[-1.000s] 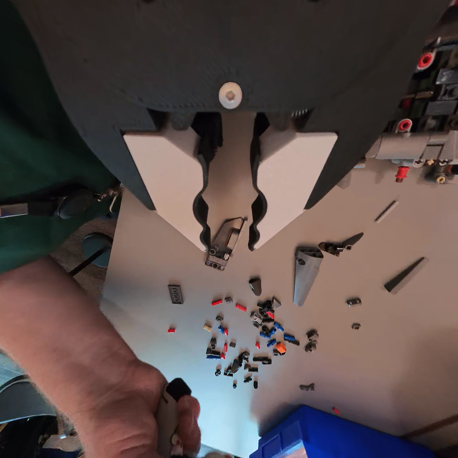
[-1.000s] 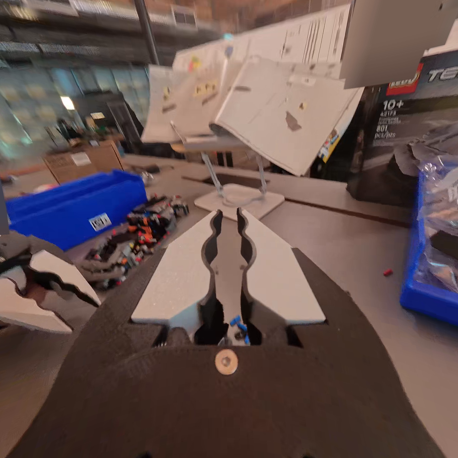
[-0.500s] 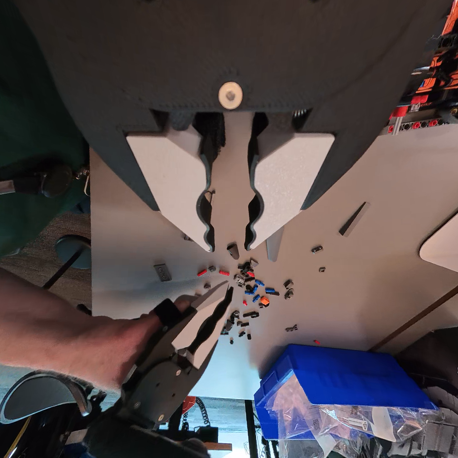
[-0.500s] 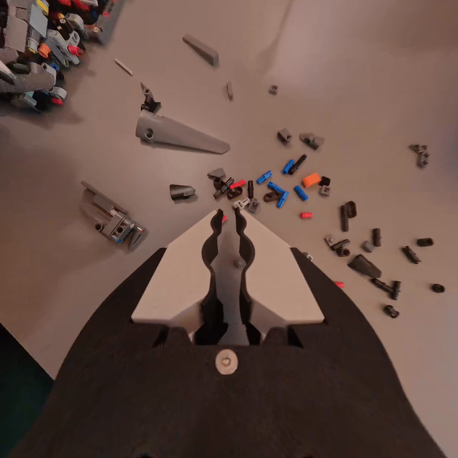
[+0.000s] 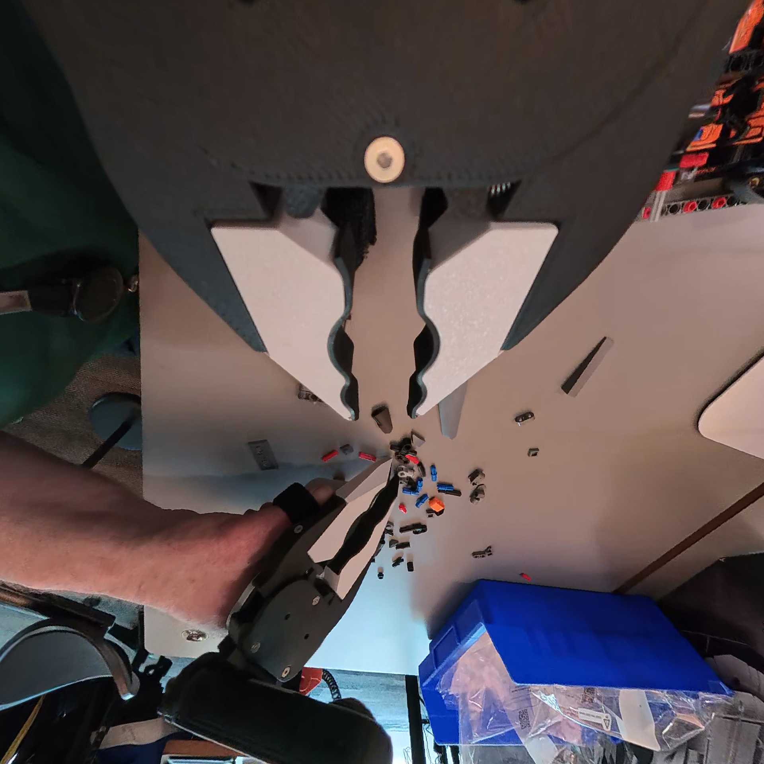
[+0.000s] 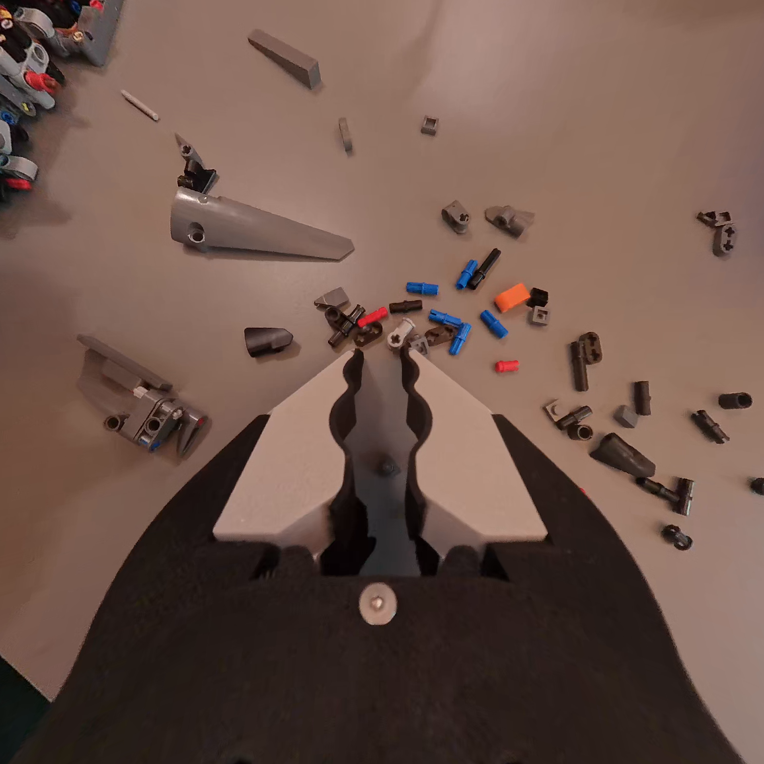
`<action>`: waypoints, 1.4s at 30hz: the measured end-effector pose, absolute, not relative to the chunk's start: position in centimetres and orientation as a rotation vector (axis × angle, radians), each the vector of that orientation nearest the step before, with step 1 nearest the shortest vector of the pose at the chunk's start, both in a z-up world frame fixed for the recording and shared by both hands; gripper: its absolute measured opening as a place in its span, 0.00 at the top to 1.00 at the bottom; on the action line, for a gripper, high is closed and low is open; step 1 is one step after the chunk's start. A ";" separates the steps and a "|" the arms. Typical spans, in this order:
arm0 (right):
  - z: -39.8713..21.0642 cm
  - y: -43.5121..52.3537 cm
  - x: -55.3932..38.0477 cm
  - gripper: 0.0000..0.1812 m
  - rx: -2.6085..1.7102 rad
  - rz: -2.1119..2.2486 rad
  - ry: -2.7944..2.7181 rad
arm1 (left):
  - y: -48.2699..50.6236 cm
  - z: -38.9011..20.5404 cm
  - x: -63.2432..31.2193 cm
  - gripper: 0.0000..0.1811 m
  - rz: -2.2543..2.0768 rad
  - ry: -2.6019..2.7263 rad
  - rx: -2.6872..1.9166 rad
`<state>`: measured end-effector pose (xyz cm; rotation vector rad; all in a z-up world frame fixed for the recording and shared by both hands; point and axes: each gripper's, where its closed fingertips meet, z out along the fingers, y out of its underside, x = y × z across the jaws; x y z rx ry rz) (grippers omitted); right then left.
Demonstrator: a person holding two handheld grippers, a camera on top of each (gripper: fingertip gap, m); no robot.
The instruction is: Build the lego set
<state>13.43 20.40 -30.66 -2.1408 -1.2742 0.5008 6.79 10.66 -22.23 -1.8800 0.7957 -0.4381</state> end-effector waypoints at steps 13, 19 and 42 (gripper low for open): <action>-30.8 21.9 13.0 0.97 -2.097 0.559 -1.253 | 13.0 -22.0 8.8 0.88 -0.441 0.875 -1.913; -30.4 21.8 13.4 0.97 -2.047 0.565 -1.253 | 15.2 -23.5 9.3 0.94 -0.416 0.873 -2.020; -30.2 21.9 13.9 0.97 -1.989 0.626 -1.272 | 21.1 -30.7 11.3 0.98 -0.251 0.958 -2.369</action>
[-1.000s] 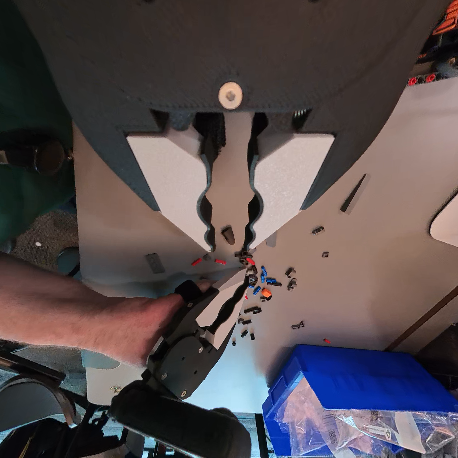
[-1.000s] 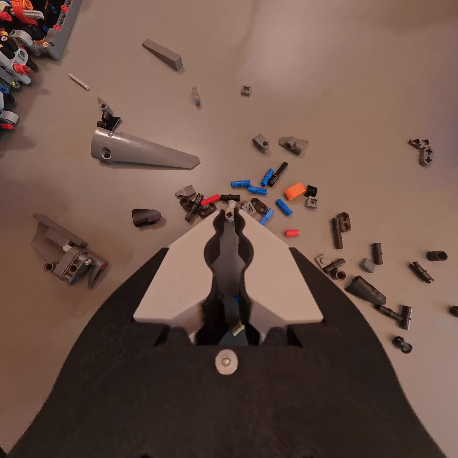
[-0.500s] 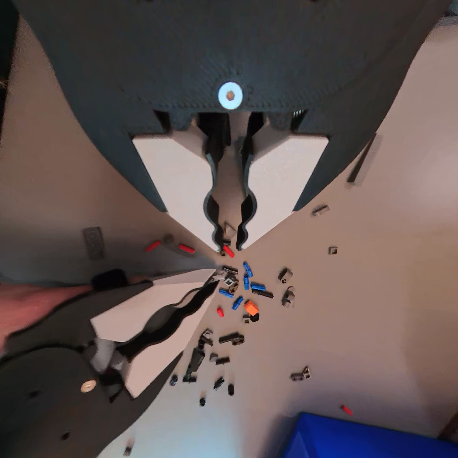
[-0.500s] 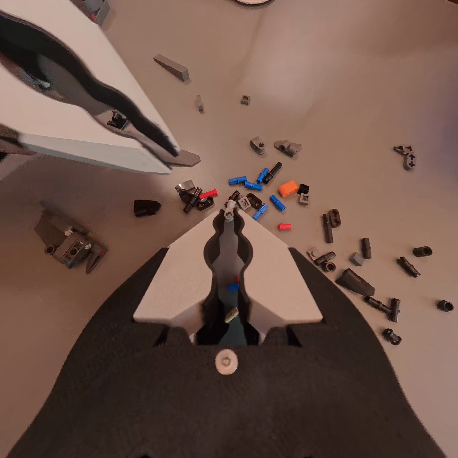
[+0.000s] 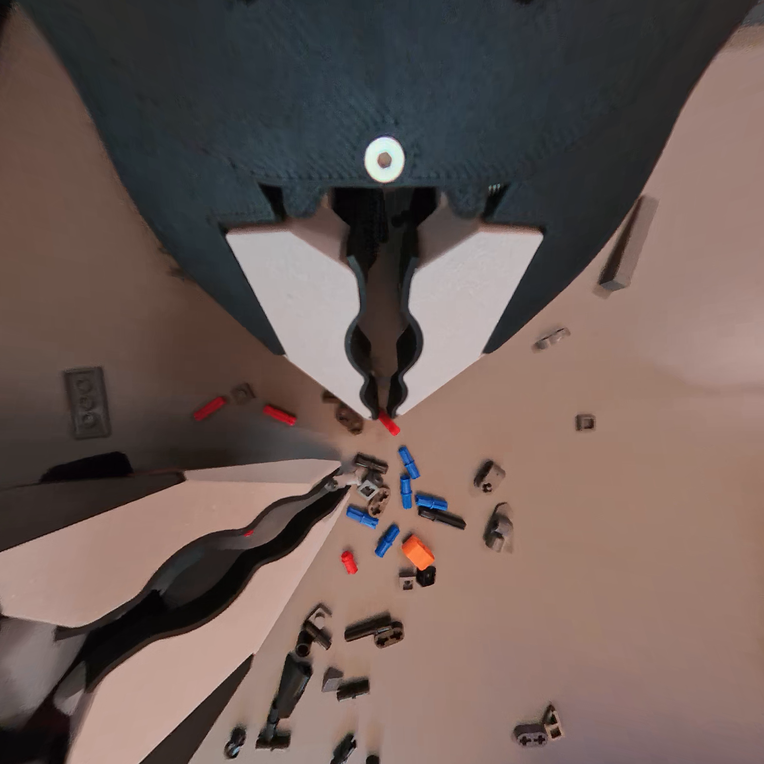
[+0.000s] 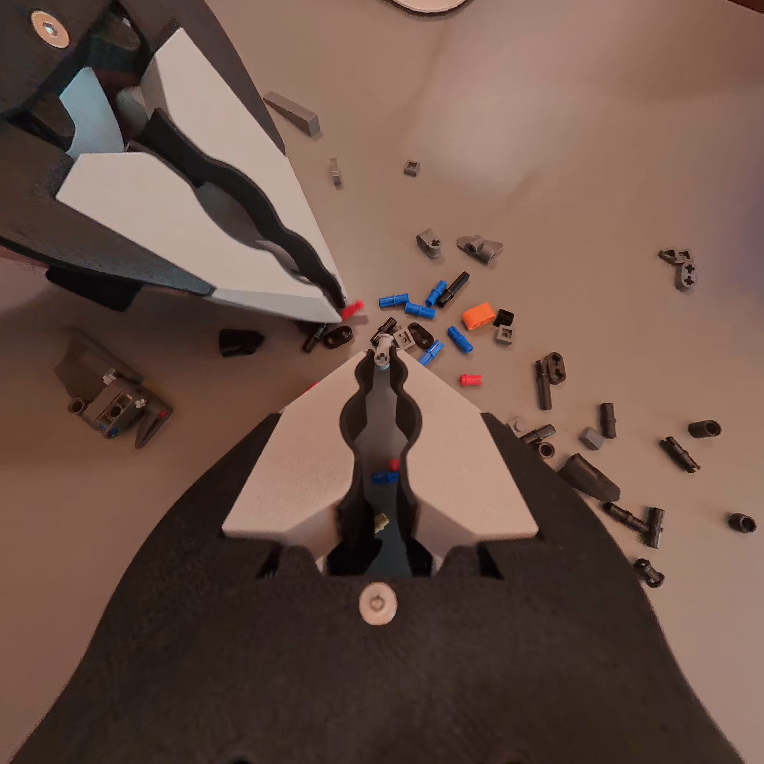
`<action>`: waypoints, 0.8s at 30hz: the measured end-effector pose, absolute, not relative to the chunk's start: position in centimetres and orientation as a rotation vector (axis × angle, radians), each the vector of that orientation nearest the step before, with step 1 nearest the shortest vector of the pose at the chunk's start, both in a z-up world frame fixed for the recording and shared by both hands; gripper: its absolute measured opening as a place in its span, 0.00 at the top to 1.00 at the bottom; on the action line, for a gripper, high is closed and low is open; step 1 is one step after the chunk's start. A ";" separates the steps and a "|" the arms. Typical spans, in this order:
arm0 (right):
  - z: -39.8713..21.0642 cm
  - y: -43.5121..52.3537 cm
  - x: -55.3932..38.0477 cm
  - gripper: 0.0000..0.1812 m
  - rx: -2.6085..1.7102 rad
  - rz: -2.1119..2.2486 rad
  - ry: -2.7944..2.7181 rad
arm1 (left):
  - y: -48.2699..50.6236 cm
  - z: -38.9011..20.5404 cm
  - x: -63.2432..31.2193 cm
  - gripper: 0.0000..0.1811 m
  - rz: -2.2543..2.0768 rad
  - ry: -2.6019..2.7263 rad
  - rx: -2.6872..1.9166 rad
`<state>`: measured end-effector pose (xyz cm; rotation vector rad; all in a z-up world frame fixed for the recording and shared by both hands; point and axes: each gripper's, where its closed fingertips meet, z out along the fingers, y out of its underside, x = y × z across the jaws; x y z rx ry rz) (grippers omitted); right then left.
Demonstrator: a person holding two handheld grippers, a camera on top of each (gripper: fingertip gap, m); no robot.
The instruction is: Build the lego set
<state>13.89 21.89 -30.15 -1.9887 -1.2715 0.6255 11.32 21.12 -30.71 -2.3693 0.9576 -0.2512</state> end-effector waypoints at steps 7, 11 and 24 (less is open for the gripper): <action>-30.1 21.9 13.8 0.97 -1.984 0.629 -1.273 | 21.6 -30.7 10.8 0.95 -0.201 1.039 -2.344; -30.0 21.9 13.8 0.97 -1.981 0.639 -1.269 | 21.1 -30.9 11.5 0.91 -0.263 1.059 -2.358; -30.1 22.1 14.7 0.97 -1.990 0.627 -1.262 | 21.6 -30.2 12.2 0.94 -0.106 1.526 -2.062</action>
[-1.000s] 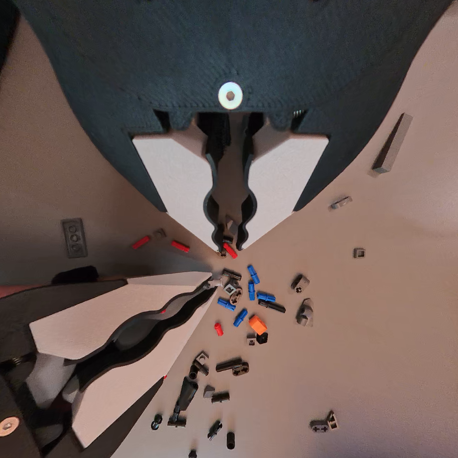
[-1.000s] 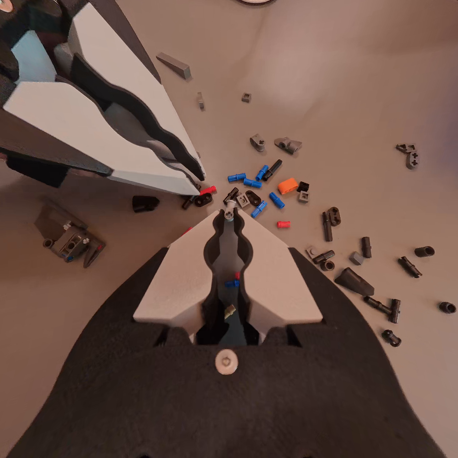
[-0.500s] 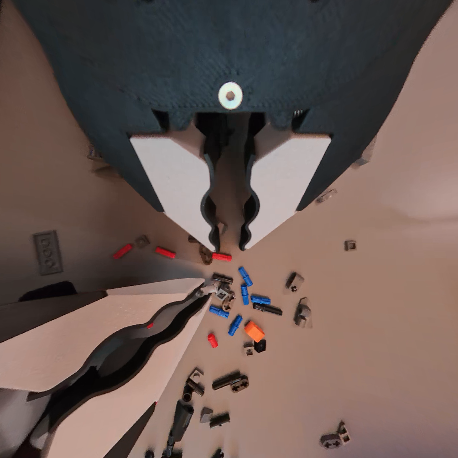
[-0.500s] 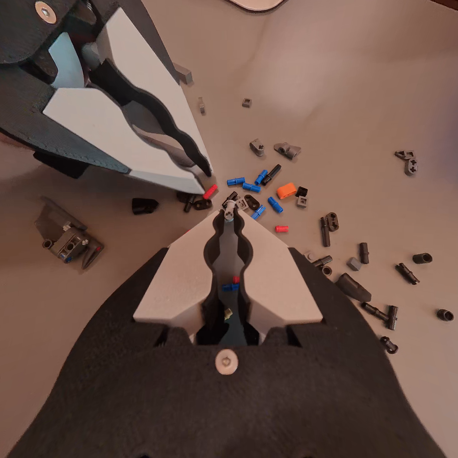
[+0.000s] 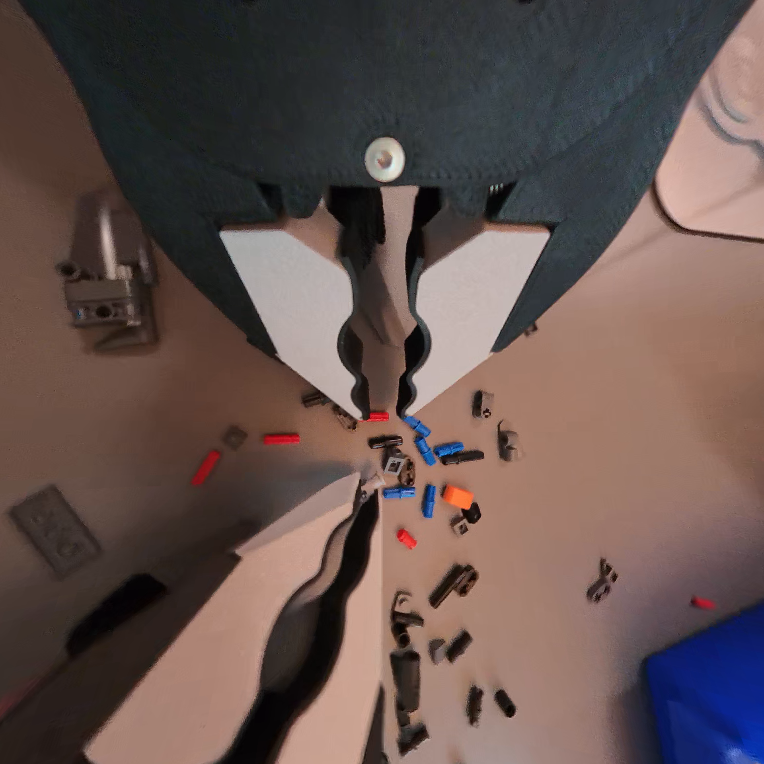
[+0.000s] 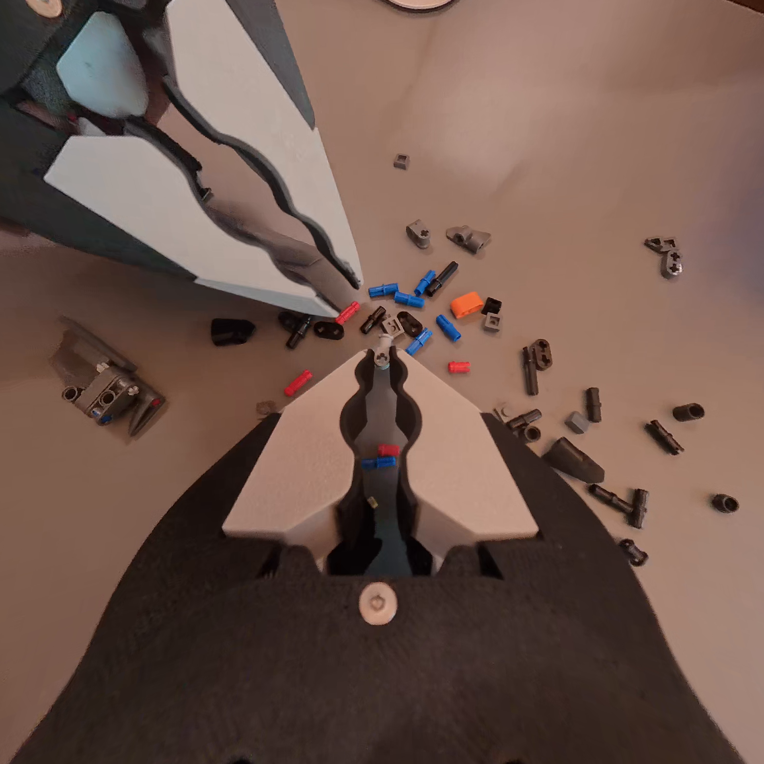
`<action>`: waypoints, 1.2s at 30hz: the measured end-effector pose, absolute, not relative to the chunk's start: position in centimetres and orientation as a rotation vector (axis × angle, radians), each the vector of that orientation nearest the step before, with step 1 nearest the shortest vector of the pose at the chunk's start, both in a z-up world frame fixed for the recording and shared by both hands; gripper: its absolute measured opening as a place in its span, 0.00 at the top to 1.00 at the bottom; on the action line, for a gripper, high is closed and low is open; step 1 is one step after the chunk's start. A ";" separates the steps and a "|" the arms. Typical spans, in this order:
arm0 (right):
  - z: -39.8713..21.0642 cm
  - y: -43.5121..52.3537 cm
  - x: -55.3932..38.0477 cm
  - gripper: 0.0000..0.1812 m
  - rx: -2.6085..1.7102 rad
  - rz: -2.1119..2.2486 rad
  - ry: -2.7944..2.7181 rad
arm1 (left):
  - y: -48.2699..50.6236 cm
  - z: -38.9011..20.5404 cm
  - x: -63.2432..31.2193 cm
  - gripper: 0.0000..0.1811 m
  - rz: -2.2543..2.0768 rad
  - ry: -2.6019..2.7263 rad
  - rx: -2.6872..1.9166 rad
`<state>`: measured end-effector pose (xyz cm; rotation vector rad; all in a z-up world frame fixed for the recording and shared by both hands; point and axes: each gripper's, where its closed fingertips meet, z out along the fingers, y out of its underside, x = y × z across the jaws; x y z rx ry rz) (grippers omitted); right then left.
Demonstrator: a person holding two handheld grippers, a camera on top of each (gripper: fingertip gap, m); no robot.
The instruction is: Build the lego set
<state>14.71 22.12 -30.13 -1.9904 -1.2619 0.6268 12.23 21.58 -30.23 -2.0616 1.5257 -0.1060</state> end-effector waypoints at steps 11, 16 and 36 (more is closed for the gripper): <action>-29.9 22.0 14.9 0.97 -1.980 0.651 -1.262 | 21.6 -30.1 12.1 0.97 0.017 2.094 -1.690; -30.0 21.9 14.8 0.97 -1.982 0.648 -1.273 | 21.9 -30.9 11.4 0.96 0.029 2.261 -1.579; -30.3 21.9 14.8 0.97 -2.007 0.662 -1.276 | 21.4 -31.1 12.5 0.99 -0.047 2.380 -1.449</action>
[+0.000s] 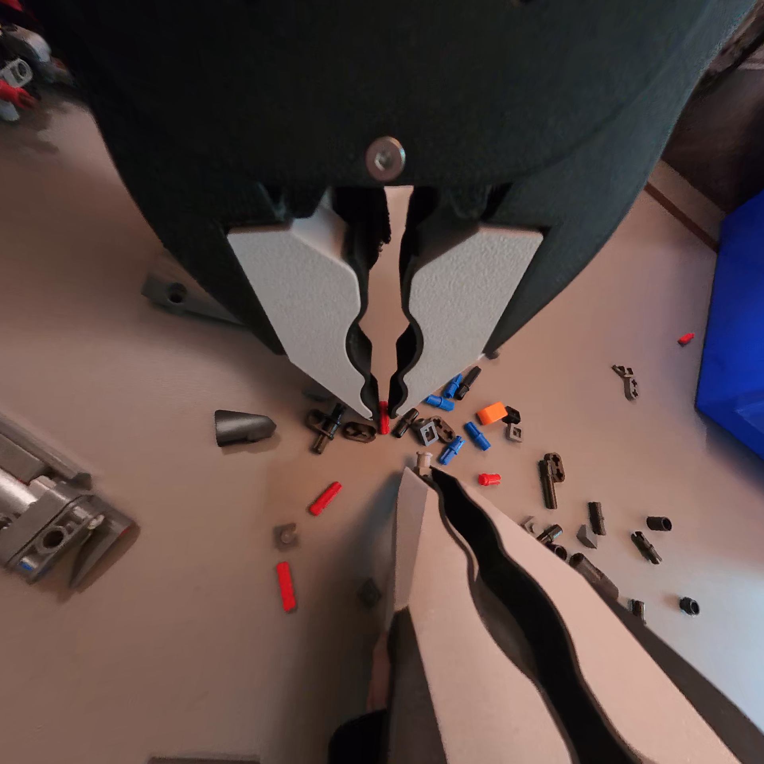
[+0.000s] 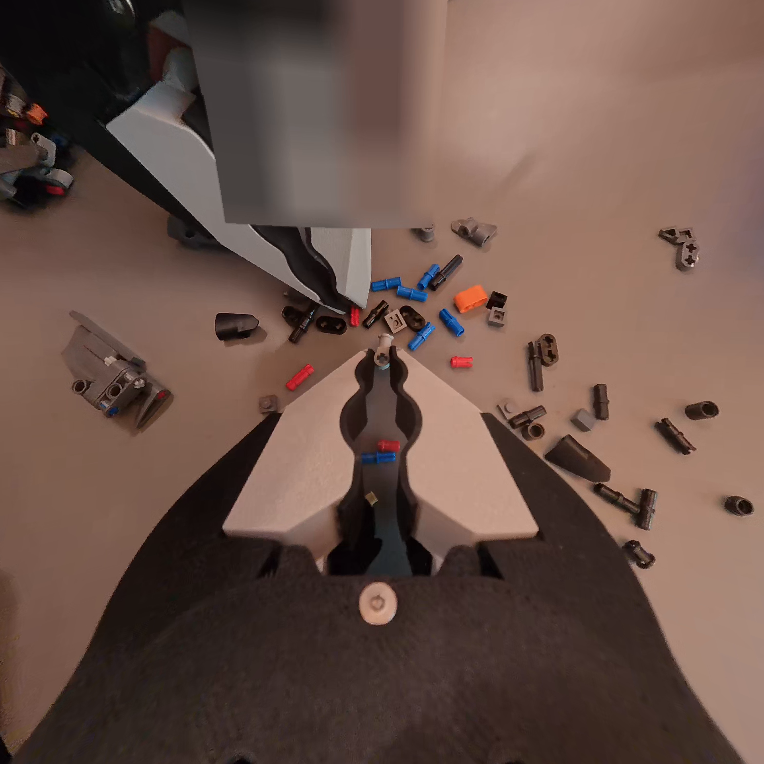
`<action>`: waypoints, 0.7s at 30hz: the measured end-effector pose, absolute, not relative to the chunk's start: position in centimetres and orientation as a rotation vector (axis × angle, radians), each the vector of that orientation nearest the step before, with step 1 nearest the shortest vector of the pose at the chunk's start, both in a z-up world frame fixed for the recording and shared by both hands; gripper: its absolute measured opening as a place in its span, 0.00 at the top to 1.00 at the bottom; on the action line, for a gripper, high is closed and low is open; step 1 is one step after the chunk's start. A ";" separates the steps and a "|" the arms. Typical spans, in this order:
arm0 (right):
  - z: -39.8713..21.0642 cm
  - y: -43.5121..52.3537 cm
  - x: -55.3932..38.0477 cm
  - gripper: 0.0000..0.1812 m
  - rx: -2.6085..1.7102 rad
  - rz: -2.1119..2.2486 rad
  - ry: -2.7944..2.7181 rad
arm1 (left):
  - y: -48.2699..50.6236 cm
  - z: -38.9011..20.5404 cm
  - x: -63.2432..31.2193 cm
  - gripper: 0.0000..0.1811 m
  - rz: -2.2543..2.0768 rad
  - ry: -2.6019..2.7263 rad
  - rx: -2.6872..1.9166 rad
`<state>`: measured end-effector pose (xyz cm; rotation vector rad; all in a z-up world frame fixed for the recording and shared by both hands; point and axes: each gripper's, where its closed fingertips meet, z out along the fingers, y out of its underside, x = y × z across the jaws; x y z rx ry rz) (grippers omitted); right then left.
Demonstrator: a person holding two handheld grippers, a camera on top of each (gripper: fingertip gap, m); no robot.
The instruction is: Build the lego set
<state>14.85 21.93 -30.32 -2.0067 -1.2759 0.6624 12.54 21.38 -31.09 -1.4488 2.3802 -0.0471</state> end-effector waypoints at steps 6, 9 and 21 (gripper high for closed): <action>-30.2 21.8 14.8 0.97 -1.997 0.672 -1.281 | 21.3 -31.1 12.4 0.99 -0.107 2.265 -1.603; -29.7 21.6 14.7 0.97 -1.964 0.696 -1.286 | 21.4 -31.0 11.4 0.99 -0.071 2.205 -1.678; -27.7 17.1 10.6 0.97 -1.566 0.651 -1.594 | 17.3 -27.4 8.9 0.99 -0.116 1.926 -1.857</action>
